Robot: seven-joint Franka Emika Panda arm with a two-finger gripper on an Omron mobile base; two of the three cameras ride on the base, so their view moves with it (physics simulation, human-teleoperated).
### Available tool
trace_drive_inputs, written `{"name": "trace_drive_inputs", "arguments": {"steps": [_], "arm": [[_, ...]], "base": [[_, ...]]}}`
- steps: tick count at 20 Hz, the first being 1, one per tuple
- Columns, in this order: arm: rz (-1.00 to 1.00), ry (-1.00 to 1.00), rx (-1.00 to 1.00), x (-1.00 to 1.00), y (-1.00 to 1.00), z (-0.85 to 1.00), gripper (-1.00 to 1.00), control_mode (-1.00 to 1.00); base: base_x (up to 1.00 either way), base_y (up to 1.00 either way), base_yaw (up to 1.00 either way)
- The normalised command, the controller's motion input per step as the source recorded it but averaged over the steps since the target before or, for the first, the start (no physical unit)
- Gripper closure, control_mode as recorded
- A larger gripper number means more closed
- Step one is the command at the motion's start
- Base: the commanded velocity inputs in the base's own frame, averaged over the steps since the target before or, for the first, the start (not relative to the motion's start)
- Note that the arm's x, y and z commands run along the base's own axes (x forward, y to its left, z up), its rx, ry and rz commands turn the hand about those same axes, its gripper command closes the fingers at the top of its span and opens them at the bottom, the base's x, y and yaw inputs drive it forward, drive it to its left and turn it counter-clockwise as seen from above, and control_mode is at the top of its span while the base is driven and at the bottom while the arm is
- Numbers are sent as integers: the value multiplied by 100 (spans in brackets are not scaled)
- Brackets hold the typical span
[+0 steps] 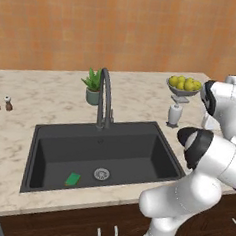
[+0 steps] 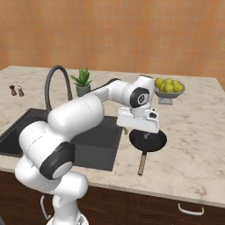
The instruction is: Pick the pan and sponge and place them into the sink. Then turn on the water.
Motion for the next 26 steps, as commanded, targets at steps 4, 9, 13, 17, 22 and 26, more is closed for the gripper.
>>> {"name": "trace_drive_inputs", "arguments": {"steps": [4, 9, 13, 17, 22, 26], "arm": [[3, 0, 0, 3, -34, -66, -100, -100], [6, 0, 0, 7, -7, -61, -100, -100], [7, 0, 0, 8, 0, -57, -100, -100], [6, 0, 0, 22, 0, -54, -100, -100], [5, 0, 1, 34, 0, -46, -100, -100], [5, 0, 3, 31, -4, -38, -100, -100]], "base": [[0, 0, 0], [0, 0, 0], [0, 0, 0], [0, 0, 0], [0, 0, 0], [0, 0, 0]]}}
